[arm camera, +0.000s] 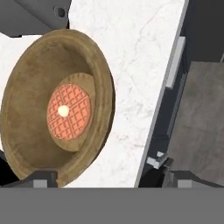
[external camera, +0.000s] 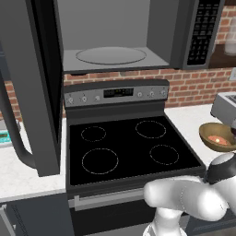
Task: Open the microwave, place the bowl with waffle inside the microwave, then close the microwave door and turn it on.
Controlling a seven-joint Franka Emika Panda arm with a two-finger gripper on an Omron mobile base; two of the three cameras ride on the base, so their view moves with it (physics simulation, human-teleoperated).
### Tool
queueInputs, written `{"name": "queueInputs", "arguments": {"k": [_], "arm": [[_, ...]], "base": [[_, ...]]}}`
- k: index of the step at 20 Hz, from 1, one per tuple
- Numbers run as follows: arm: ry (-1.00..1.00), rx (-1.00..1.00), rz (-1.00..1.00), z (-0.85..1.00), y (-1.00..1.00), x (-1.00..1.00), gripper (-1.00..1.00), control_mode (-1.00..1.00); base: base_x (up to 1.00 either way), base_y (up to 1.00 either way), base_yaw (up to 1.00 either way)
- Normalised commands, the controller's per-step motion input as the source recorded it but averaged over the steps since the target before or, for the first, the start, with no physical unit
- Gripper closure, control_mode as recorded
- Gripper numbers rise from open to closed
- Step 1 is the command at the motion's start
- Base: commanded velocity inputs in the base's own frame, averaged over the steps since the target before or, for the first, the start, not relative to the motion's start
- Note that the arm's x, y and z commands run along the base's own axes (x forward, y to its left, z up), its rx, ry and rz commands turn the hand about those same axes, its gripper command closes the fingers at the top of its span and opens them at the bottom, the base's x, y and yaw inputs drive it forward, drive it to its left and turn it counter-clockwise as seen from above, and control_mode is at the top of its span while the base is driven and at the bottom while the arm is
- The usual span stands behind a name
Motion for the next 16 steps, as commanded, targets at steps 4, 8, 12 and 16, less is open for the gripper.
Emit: {"name": "queueInputs", "arguments": {"k": [4, 8, 12, 16], "arm": [[0.05, 0.0, 0.0, -0.21, -0.4, 0.25, -1.0, -1.0], [0.04, 0.0, 0.0, -0.13, -0.33, 0.23, -1.0, -1.0], [0.05, 0.0, 0.0, -0.17, -0.13, 0.31, -1.0, -1.0], [0.01, 0.0, 0.0, -0.28, 0.0, 0.33, -1.0, -1.0]], "base": [[0.0, 0.0, 0.0], [0.0, 0.0, 0.0], [0.0, 0.0, 0.0], [0.0, 0.0, 0.0]]}}
